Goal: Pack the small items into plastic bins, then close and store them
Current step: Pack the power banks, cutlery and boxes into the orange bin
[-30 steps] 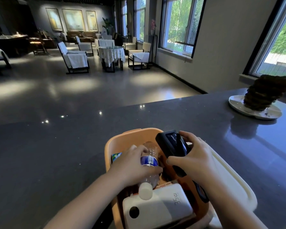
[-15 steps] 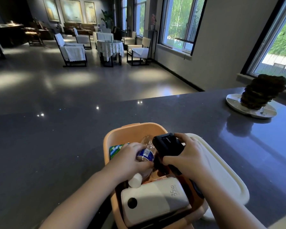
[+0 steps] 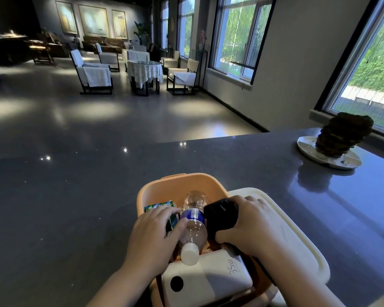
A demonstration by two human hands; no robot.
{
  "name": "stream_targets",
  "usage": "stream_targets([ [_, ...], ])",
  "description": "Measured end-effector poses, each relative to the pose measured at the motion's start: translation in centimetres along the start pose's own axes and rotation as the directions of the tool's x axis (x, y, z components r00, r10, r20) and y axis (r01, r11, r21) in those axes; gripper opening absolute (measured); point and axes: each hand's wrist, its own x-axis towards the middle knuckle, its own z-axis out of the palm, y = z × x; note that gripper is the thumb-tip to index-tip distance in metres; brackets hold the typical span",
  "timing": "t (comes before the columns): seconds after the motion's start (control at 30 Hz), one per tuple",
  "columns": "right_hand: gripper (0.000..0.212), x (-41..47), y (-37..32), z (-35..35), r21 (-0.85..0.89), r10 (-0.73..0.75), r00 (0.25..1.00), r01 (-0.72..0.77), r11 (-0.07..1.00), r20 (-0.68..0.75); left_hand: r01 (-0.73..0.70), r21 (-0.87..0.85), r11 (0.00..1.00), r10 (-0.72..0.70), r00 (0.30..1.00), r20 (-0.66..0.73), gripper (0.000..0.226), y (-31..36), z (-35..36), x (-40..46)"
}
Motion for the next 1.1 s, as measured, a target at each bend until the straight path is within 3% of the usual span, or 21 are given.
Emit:
stream_targets([
  [0.13,0.058,0.7,-0.7,0.2,0.023,0.0,1.0,0.0,1.0,-0.008,-0.014,-0.009,1.0,0.014,1.0,-0.002,0.048,0.0,0.0,0.1],
  [0.27,0.061,2.1,-1.9,0.0,0.055,-0.025,1.0,0.026,0.998,-0.01,0.02,-0.178,0.984,-0.042,0.992,-0.122,0.023,-0.6,0.3,-0.1],
  [0.37,0.062,3.2,-3.9,0.5,0.101,-0.11,0.994,0.111,0.989,-0.015,0.108,-0.314,0.943,-0.17,0.969,-0.178,0.027,-1.6,0.0,-0.2],
  [0.47,0.062,4.6,-6.0,1.3,0.127,-0.21,0.975,0.2,0.972,0.074,0.139,-0.321,0.937,-0.206,0.961,-0.185,0.034,-2.7,-0.5,-0.2],
  [0.63,0.046,6.0,-9.2,2.4,0.059,-0.232,0.959,0.226,0.972,0.159,0.218,-0.368,0.904,-0.301,0.936,-0.184,0.032,-4.2,-1.4,-0.9],
  [0.9,0.094,5.8,-11.8,5.4,-0.086,-0.159,0.938,0.194,0.977,0.309,0.213,-0.381,0.9,-0.298,0.938,-0.179,0.026,-4.3,-2.0,-1.3],
  [1.1,0.056,4.9,-8.9,5.8,0.042,-0.233,0.933,0.23,0.972,0.276,0.134,-0.349,0.927,-0.21,0.959,-0.189,0.029,-3.9,-1.9,-0.7],
])
